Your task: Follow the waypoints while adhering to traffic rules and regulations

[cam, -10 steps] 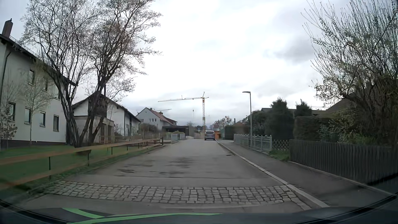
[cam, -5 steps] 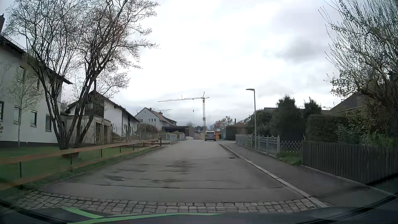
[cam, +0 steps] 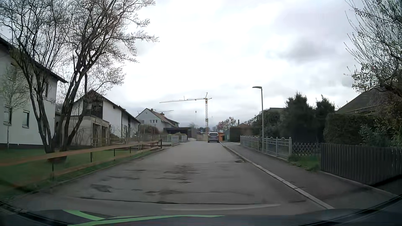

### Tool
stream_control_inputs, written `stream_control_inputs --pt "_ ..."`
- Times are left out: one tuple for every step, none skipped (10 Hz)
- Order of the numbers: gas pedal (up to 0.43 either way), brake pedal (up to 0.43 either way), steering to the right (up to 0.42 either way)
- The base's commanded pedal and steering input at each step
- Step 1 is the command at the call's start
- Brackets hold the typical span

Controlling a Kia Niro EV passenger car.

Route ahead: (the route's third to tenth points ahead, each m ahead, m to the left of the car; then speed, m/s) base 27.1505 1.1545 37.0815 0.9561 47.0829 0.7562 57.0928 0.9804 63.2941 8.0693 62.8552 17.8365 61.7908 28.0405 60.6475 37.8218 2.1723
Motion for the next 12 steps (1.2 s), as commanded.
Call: stream_control_inputs --pt "0.000 0.000 -0.010" --pt "0.000 0.000 -0.010" --pt "0.000 0.000 -0.009" --pt "0.000 0.000 -0.009" --pt "0.000 0.000 -0.008" --pt "0.000 0.000 -0.007" --pt "0.000 0.000 -0.007" --pt "0.000 0.000 -0.006" --pt "0.000 0.000 -0.006" --pt "0.000 0.000 -0.006" --pt "0.079 0.000 -0.006" --pt "0.098 0.000 -0.006"
